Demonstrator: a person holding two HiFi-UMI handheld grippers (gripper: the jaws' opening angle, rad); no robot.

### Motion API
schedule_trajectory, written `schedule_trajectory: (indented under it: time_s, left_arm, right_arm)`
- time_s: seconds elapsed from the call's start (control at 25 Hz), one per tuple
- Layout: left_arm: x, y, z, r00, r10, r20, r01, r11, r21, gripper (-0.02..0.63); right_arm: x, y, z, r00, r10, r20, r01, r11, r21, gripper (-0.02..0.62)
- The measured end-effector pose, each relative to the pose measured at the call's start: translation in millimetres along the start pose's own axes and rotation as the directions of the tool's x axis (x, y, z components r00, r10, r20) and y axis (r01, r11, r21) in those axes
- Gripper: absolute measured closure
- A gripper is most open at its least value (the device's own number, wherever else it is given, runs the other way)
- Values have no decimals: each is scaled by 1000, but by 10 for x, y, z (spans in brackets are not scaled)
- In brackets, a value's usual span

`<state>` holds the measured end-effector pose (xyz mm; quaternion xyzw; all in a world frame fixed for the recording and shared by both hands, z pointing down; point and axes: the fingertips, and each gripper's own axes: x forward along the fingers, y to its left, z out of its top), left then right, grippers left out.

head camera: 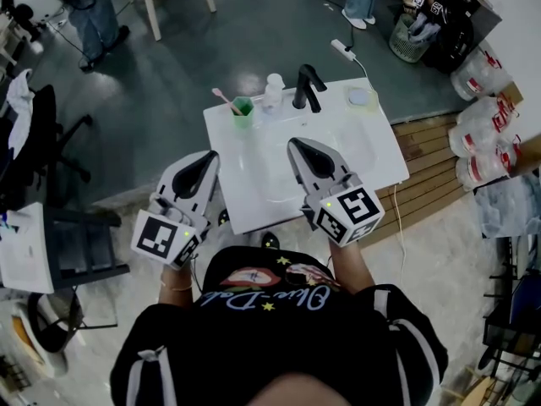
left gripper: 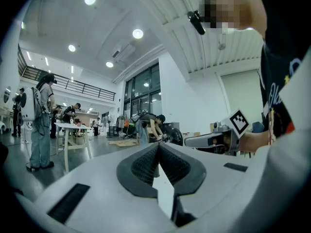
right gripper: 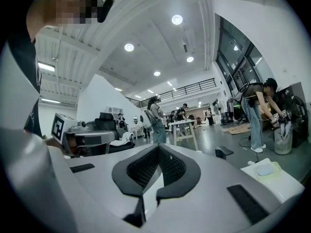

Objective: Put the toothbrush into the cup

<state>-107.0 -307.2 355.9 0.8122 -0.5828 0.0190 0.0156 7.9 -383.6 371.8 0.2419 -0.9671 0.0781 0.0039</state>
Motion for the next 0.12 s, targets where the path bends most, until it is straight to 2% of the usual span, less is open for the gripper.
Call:
schedule_trajectory:
  time_s: [0.12]
  left_arm:
    - [-23,9,-10,1000,3,-1,-3,1000,-1,604]
  right_arm:
    - [4,14,-8,1000,2,6,-2,1000,4,595]
